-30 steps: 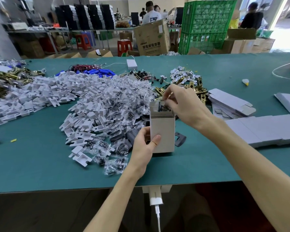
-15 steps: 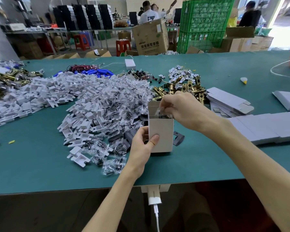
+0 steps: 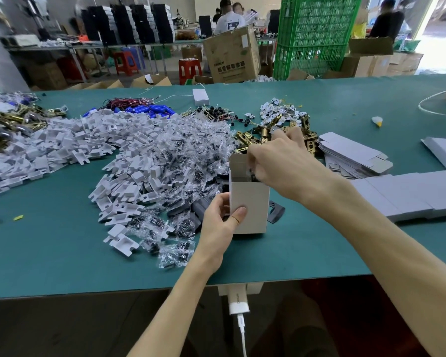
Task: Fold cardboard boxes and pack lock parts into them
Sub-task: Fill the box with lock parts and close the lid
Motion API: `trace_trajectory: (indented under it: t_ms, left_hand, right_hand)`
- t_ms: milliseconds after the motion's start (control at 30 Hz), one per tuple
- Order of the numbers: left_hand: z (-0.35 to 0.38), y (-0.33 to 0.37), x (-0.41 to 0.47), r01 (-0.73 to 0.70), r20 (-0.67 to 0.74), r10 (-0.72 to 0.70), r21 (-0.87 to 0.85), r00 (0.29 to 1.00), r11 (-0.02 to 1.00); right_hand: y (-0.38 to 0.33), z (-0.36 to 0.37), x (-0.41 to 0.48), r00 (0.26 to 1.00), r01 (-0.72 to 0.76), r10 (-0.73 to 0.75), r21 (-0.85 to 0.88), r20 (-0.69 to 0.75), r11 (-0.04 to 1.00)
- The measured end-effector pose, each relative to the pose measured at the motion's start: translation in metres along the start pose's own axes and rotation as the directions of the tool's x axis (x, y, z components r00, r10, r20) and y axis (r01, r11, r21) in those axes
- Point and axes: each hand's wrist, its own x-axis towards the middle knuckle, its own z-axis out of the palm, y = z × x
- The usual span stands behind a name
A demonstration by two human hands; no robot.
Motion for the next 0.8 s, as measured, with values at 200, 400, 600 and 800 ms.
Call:
trace_trajectory:
  t_ms: [200, 400, 600, 800]
  left_hand:
    - [-0.001, 0.000, 0.000, 0.004, 0.005, -0.004, -0.008, 1.000, 1.000]
    - [0.000, 0.000, -0.001, 0.002, 0.009, -0.002, -0.013, 1.000, 1.000]
    - [-0.001, 0.001, -0.002, -0.010, 0.018, 0.010, -0.007, 1.000, 1.000]
    - [-0.001, 0.003, -0.003, -0.028, 0.029, 0.028, -0.002, 0.999, 1.000]
  right_hand:
    - [0.002, -0.011, 0.001, 0.993, 0.009, -0.010, -0.007, -0.114, 1.000]
    - [-0.006, 0.002, -0.001, 0.996, 0.047, -0.046, 0.005, -0.083, 0.999]
    - [-0.003, 0.001, 0.005, 0.990, 0.056, -0.047, 0.068, -0.132, 0.996]
    - [-0.006, -0.007, 0.007, 0.994, 0.060, -0.039, 0.228, -0.098, 0.972]
